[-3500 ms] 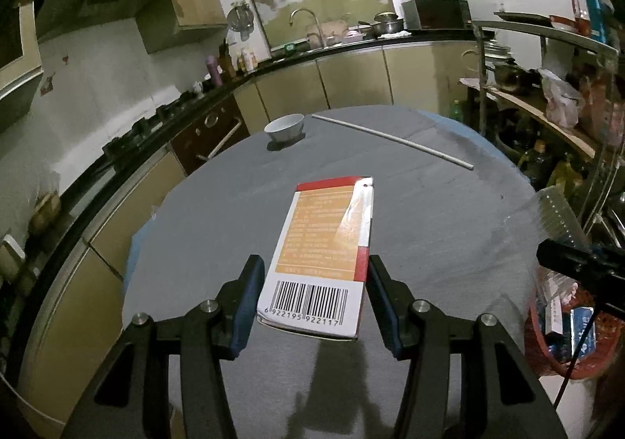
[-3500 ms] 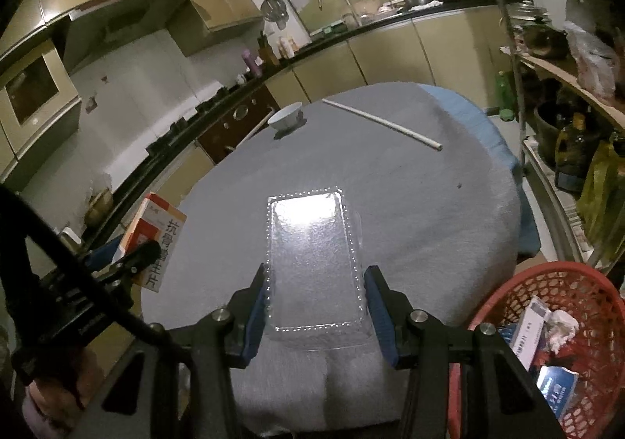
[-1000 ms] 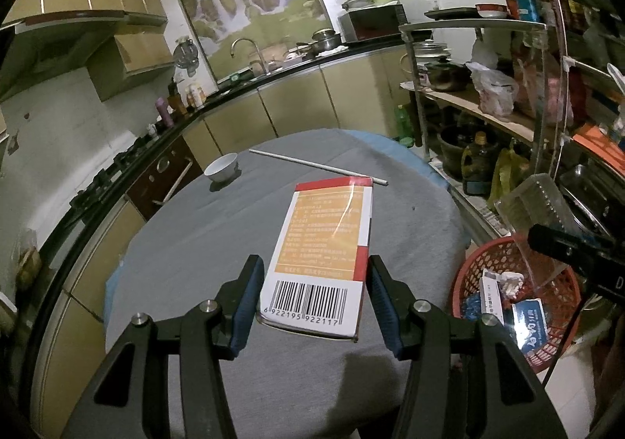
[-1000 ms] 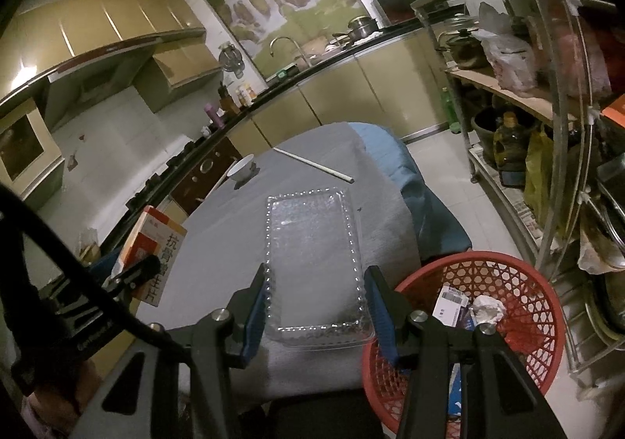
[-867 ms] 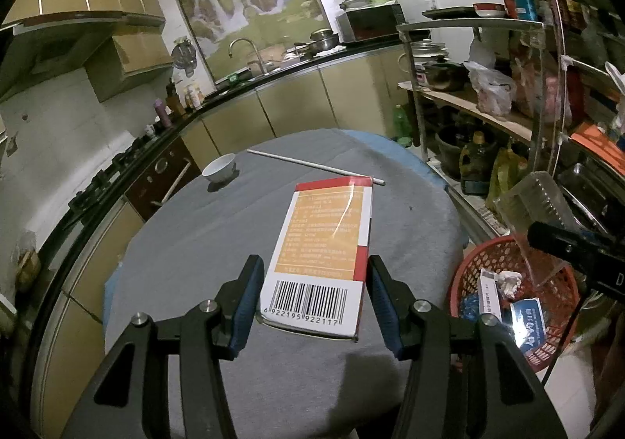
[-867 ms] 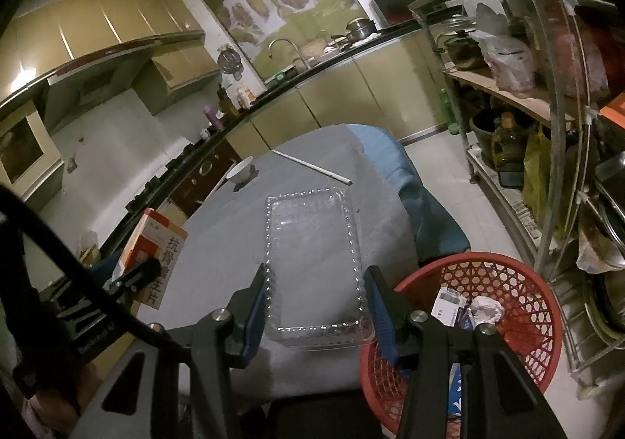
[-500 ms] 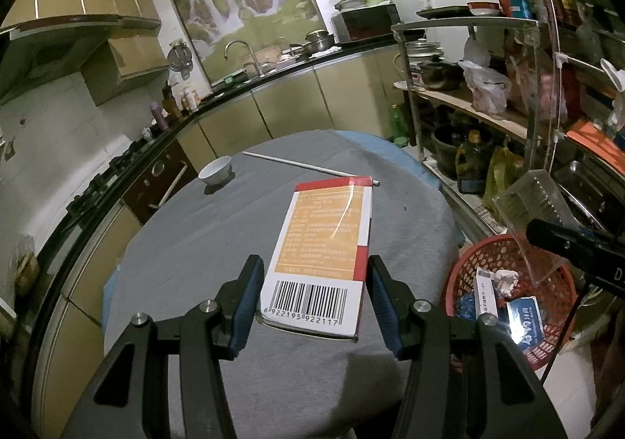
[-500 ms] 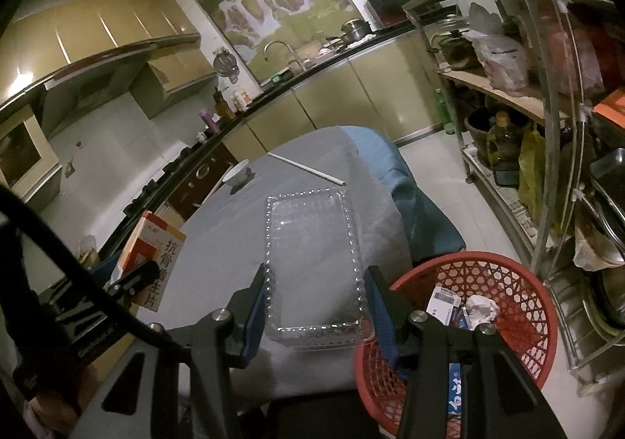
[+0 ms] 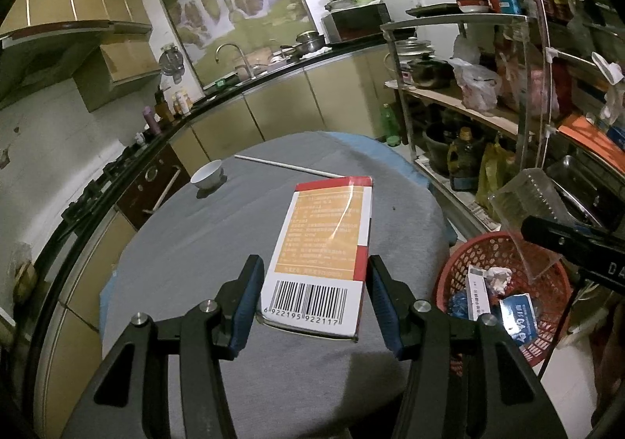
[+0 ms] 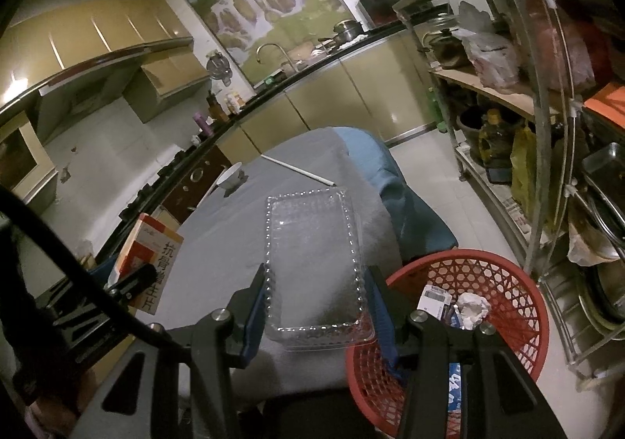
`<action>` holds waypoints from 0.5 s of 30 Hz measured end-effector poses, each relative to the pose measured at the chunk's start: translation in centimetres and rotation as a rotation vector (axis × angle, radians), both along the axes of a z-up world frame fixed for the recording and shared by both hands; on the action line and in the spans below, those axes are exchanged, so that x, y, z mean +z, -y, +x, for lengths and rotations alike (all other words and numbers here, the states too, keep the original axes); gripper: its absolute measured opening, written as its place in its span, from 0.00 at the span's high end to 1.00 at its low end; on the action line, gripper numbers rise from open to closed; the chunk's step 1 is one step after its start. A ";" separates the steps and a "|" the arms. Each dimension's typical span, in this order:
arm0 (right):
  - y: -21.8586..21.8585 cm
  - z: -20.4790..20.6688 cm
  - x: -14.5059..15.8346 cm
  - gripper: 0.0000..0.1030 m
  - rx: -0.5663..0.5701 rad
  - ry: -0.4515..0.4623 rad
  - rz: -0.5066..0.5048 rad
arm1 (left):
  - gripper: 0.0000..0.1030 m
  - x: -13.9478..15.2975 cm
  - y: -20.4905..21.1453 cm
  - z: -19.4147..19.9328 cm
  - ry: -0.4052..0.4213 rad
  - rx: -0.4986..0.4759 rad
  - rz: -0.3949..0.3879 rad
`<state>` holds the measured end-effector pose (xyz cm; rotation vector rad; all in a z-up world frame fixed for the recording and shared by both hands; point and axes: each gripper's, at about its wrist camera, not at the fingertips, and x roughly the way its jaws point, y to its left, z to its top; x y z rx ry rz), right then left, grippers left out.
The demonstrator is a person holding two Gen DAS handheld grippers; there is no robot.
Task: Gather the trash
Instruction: 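Hold the tray over the red basket with the right tool while the left tool brings the box above it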
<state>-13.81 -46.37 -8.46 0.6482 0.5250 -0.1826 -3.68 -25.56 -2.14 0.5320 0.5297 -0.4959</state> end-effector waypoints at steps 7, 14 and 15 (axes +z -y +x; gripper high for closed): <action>0.6 -0.3 -0.4 0.51 -0.009 -0.011 0.008 | 0.46 -0.1 0.2 -0.1 -0.003 -0.009 0.005; 0.8 -0.6 -0.5 0.51 -0.018 -0.017 0.015 | 0.46 -0.2 0.5 0.0 -0.007 -0.017 0.013; 0.8 -0.7 -0.5 0.51 -0.020 -0.017 0.014 | 0.46 -0.3 0.6 0.0 -0.007 -0.018 0.014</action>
